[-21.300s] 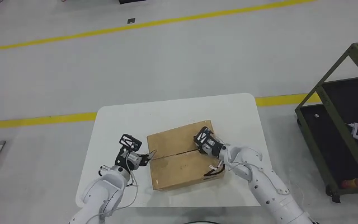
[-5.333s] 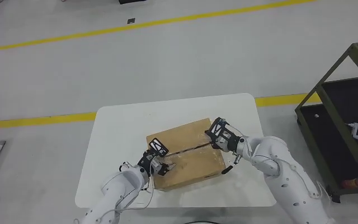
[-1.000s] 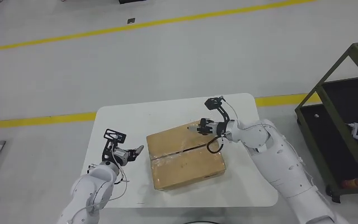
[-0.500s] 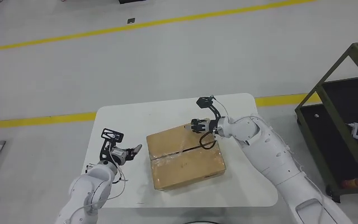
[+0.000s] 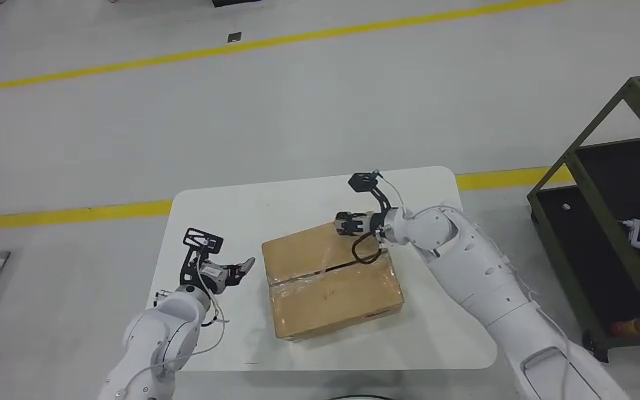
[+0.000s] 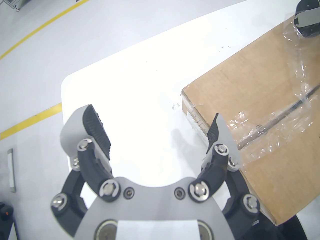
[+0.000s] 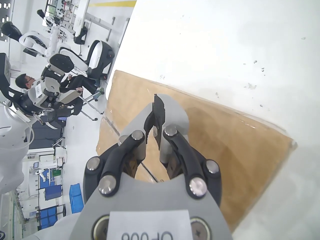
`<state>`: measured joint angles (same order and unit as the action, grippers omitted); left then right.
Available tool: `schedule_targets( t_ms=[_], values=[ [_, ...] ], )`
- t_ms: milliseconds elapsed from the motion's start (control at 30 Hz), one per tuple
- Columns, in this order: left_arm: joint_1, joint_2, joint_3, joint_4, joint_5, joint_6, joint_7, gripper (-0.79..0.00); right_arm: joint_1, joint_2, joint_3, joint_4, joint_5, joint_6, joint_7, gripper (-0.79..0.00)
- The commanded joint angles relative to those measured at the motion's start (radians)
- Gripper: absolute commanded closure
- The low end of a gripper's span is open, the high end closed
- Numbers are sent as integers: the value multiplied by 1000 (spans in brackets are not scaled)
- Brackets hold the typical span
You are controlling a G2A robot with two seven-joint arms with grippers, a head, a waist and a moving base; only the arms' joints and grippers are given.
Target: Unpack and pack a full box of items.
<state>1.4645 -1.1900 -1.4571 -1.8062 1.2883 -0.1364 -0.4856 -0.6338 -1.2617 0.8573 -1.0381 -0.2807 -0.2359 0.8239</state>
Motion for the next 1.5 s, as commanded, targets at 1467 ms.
schedule_targets(
  t_ms=[1467],
  values=[
    [-10, 4, 37, -17, 18, -55, -11, -785, -531, 142, 358, -642, -248, 136, 3, 0]
  ],
)
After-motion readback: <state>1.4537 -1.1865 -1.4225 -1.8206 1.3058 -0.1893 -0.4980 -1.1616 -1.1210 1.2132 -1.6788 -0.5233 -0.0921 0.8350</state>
